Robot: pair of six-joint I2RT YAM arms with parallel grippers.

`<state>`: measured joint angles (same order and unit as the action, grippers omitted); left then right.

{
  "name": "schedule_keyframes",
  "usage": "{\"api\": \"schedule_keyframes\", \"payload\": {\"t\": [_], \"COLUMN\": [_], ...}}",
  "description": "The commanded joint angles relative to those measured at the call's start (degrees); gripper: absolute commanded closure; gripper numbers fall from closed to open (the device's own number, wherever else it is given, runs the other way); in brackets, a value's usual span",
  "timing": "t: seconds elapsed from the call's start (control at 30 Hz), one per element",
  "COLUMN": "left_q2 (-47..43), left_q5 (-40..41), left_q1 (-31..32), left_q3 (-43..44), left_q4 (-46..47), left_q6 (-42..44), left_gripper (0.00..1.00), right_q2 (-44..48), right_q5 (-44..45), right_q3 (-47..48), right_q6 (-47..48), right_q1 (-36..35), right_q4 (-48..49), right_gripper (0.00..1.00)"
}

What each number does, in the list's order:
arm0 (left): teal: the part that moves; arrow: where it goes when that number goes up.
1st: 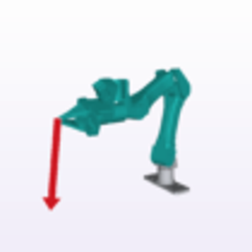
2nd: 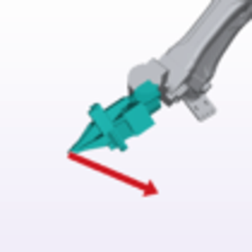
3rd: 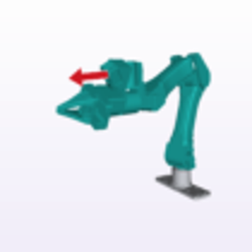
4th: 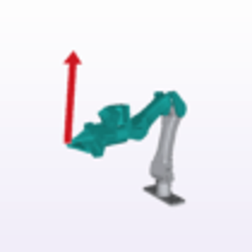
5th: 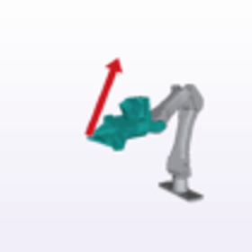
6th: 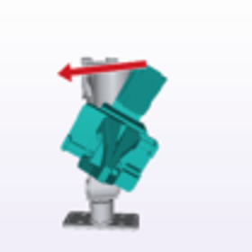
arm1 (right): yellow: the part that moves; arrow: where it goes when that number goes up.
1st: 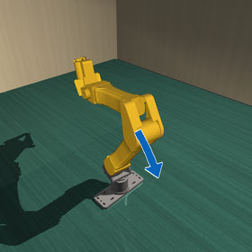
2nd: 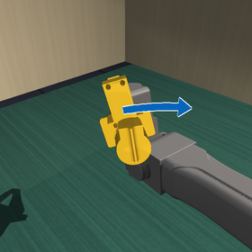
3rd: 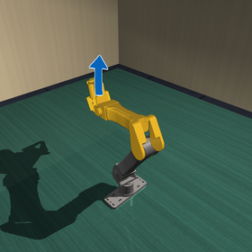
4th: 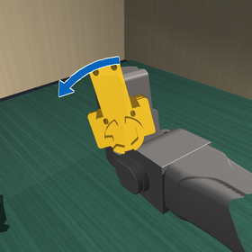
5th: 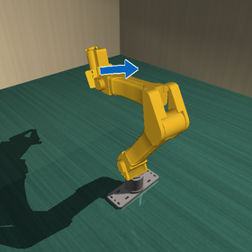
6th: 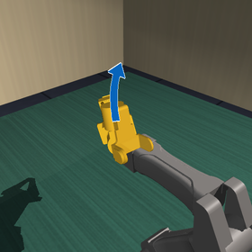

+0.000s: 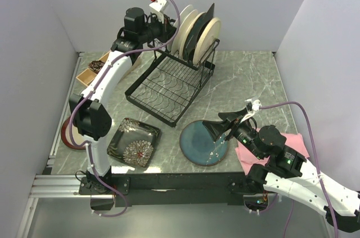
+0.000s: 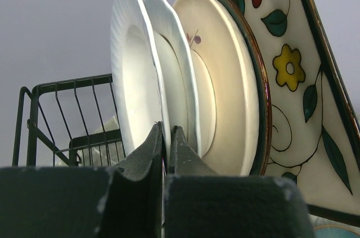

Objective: Unload the plates from the dish rack
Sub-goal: Unload the plate from the dish rack.

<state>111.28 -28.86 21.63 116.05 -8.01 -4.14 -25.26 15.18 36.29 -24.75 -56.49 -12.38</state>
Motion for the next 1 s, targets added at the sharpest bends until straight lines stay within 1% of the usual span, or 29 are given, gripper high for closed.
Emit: {"api": "schedule_keyframes", "payload": {"t": [0.0,0.3,0.97], "left_q2": [-8.5,-10.2,-12.7], "left_q5": [-0.9,-0.8,-0.7], "left_q1": [0.3,0.3,0.3], "left_q3": [2.1,1.5,-0.1], "left_q4": [13.8,13.7,17.3], "left_q6": [0.0,0.1,-1.5], "left_gripper": [0.99,0.99,0.99], "right_q2": [0.3,0.2,0.5], "right_q5": [-0.2,-0.2,-0.4], "right_q3": [-0.2,-0.2,-0.2], "right_q6": [0.8,0.7,0.7], "right_q1": [-0.2,-0.2,-0.2], "right_q4": [2.9,3.0,3.0], "right_gripper": [0.04,0.04,0.04]}}
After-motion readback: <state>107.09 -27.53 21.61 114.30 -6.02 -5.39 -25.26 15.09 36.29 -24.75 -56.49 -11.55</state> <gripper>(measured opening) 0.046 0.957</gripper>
